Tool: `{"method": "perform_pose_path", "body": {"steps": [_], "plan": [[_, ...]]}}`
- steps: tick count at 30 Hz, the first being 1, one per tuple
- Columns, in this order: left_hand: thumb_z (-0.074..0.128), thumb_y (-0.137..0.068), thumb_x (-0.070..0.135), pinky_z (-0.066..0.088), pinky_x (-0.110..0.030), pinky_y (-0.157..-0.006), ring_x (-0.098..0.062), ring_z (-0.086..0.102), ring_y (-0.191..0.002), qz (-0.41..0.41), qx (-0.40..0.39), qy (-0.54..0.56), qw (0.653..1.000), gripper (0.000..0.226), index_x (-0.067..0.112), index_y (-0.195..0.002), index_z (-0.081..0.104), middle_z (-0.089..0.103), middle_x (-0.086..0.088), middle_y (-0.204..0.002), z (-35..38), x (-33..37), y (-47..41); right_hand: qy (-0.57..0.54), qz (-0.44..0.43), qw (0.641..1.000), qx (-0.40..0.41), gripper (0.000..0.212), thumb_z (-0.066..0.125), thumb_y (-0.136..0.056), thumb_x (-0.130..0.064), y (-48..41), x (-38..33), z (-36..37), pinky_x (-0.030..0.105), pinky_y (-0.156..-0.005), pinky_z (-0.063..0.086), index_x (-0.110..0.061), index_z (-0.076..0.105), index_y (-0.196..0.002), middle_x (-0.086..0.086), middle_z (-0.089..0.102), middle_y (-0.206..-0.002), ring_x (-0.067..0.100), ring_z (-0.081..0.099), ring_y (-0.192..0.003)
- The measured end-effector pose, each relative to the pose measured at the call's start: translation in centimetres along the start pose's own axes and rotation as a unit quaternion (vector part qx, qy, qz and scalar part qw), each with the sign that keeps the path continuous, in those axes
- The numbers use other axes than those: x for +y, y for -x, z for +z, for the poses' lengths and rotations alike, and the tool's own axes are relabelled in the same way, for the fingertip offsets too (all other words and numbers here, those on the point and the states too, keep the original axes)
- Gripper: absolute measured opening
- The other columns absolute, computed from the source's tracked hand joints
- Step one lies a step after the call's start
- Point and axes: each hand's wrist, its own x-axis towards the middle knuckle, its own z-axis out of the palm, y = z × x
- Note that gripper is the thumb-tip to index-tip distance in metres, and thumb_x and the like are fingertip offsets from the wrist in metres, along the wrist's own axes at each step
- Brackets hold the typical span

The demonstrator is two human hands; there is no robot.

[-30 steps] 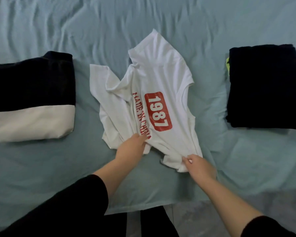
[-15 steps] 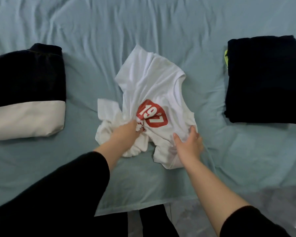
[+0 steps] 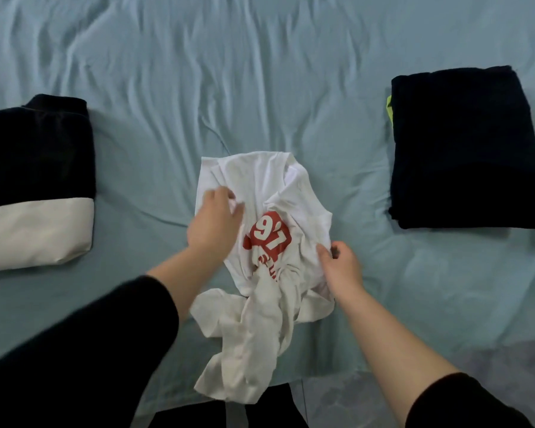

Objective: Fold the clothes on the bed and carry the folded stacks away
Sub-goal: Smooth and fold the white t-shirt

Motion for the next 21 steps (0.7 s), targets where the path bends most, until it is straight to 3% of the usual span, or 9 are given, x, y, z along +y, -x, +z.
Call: {"method": "perform_pose_path", "body": {"steps": [2,4,6,8,11,13,15,18,21], "plan": [[0.041,-0.101,0.031,0.047,-0.04,-0.084,-0.026,0.058,-0.112,0.042,0.016,-0.004,0.999,0.038,0.021,-0.137,0.04,0.04,0.002,-0.146,-0.5,0.6,-3.9,-0.01,-0.019,1.0,0.009,0.021,0.059,-0.09,-0.027,-1.0,0.0,-0.3,0.032,-0.057,0.039,-0.015,0.049,-0.076,-0.004,0.05,-0.067,0.02,0.047,-0.065],[0.042,-0.101,0.025,0.046,-0.041,-0.094,-0.024,0.048,-0.13,0.074,-0.025,-0.014,0.997,0.05,0.023,-0.149,0.027,0.031,0.004,-0.155,-0.6,1.6,-6.8,-0.03,-0.037,0.998,0.027,0.016,0.06,-0.09,-0.024,-2.0,-0.8,-0.8,0.033,-0.062,0.045,-0.015,0.052,-0.081,-0.004,0.053,-0.07,0.018,0.05,-0.066],[0.048,-0.098,0.025,0.048,-0.036,-0.08,-0.026,0.055,-0.12,0.071,-0.073,-0.035,0.994,0.052,0.025,-0.147,0.03,0.038,0.0,-0.151,-0.2,2.2,-8.8,-0.054,-0.067,0.995,0.044,0.012,0.056,-0.092,-0.026,-3.1,-2.3,-1.4,0.031,-0.065,0.046,-0.018,0.052,-0.085,-0.007,0.056,-0.075,0.015,0.054,-0.07],[0.05,-0.094,0.024,0.041,-0.03,-0.066,-0.027,0.06,-0.098,0.056,-0.072,-0.049,0.995,0.031,0.021,-0.125,0.054,0.057,-0.006,-0.128,-0.4,2.2,-9.9,-0.076,-0.09,0.991,0.062,0.007,0.052,-0.095,-0.026,-4.5,-4.3,-2.0,0.029,-0.069,0.047,-0.02,0.05,-0.09,-0.007,0.058,-0.082,0.015,0.057,-0.076],[0.051,-0.092,0.024,0.039,-0.03,-0.065,-0.031,0.06,-0.087,0.014,-0.03,-0.011,0.999,0.014,0.016,-0.096,0.063,0.066,-0.009,-0.1,-2.7,0.7,-10.6,-0.05,-0.122,0.988,0.075,0.006,0.048,-0.096,-0.024,-6.9,-8.2,-2.7,0.019,-0.062,0.039,-0.018,0.048,-0.095,-0.011,0.054,-0.08,0.006,0.053,-0.073],[0.054,-0.091,0.023,0.047,-0.033,-0.072,-0.034,0.063,-0.092,-0.022,-0.002,0.019,1.0,0.017,0.013,-0.098,0.066,0.068,-0.014,-0.1,-5.6,-0.8,-11.2,-0.004,-0.141,0.988,0.062,0.006,0.047,-0.096,-0.023,-8.3,-11.2,-2.8,0.019,-0.057,0.034,-0.018,0.046,-0.093,-0.012,0.051,-0.077,0.004,0.048,-0.068],[0.054,-0.091,0.022,0.051,-0.037,-0.081,-0.035,0.065,-0.095,-0.059,0.043,0.05,0.996,0.021,0.009,-0.101,0.067,0.07,-0.019,-0.1,-9.1,-1.7,-12.3,0.031,-0.168,0.984,0.046,0.005,0.046,-0.097,-0.021,-9.6,-15.0,-3.1,0.025,-0.06,0.034,-0.017,0.046,-0.093,-0.006,0.052,-0.079,0.013,0.048,-0.071],[0.05,-0.092,0.024,0.047,-0.035,-0.079,-0.033,0.063,-0.097,-0.071,0.112,0.073,0.988,0.026,0.007,-0.103,0.067,0.069,-0.018,-0.1,-14.3,-1.1,-14.9,0.06,-0.229,0.97,0.053,0.011,0.044,-0.097,-0.018,-11.5,-22.0,-3.8,0.026,-0.07,0.033,-0.011,0.052,-0.101,0.0,0.054,-0.093,0.019,0.048,-0.083],[0.046,-0.093,0.02,0.044,-0.035,-0.08,-0.035,0.06,-0.101,-0.051,0.17,0.072,0.982,0.028,0.008,-0.108,0.067,0.068,-0.018,-0.107,-18.4,0.9,-17.7,0.055,-0.267,0.958,0.083,0.016,0.042,-0.097,-0.017,-12.9,-29.0,-4.5,0.026,-0.066,0.03,-0.009,0.052,-0.105,0.001,0.052,-0.094,0.02,0.046,-0.082]]}}
